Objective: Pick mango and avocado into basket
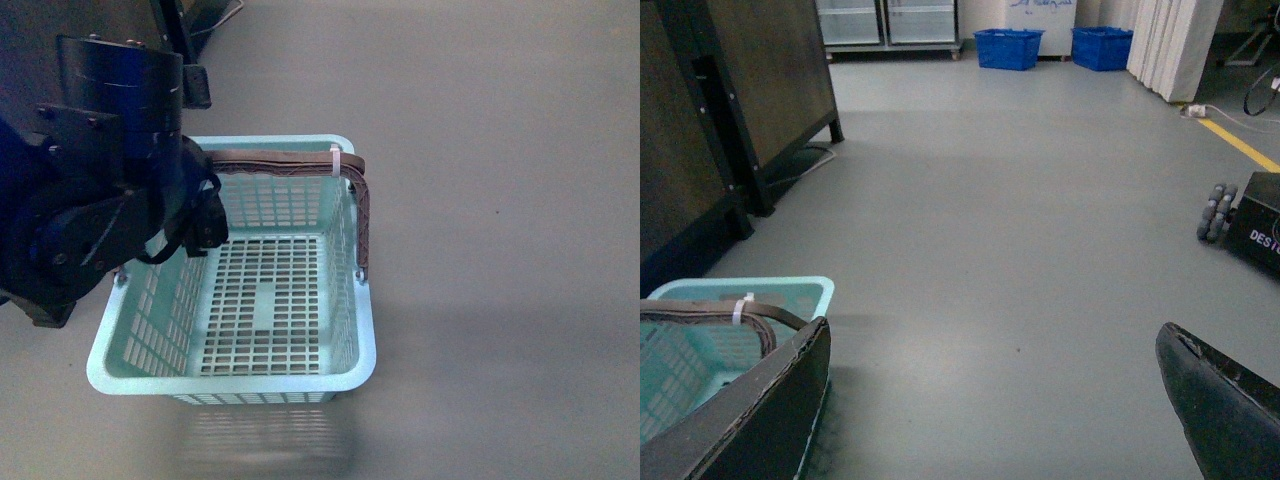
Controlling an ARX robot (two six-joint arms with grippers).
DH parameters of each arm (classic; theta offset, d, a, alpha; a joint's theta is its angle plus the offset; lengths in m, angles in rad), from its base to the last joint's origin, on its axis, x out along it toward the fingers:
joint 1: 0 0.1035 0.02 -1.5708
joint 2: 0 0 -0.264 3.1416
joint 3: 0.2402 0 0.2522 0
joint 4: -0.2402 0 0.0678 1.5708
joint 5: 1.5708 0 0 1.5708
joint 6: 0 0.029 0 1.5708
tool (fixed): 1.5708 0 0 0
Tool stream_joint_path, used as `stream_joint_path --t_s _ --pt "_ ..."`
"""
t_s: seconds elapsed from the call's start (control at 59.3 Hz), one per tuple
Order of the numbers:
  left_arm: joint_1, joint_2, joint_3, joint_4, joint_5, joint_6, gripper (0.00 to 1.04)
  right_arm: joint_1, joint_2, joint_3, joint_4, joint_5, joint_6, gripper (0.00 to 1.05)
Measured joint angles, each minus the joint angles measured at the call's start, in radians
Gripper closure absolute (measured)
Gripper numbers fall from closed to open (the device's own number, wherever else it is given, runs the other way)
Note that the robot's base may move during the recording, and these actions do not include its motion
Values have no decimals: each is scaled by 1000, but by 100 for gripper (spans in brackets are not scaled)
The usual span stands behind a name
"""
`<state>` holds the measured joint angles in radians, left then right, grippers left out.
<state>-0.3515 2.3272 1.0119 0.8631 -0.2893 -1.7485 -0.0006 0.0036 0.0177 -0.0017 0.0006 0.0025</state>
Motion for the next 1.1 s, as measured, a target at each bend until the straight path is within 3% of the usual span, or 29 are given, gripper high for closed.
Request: stream_joint_path --t_s 0.304,0.438,0.675,0.826,1.096 --pt "-26 123 212 11 5 36 9 0 0 0 0 0 0 9" --pt "-28 123 192 19 6 51 30 0 0 0 0 0 0 9" --pt "-28 37 86 44 12 141 82 0 0 0 0 0 0 9" --pt "-38 -132 9 54 66 253 93 0 0 0 0 0 0 9" --pt "-53 -602 -249 8 99 476 95 0 0 0 0 0 0 9"
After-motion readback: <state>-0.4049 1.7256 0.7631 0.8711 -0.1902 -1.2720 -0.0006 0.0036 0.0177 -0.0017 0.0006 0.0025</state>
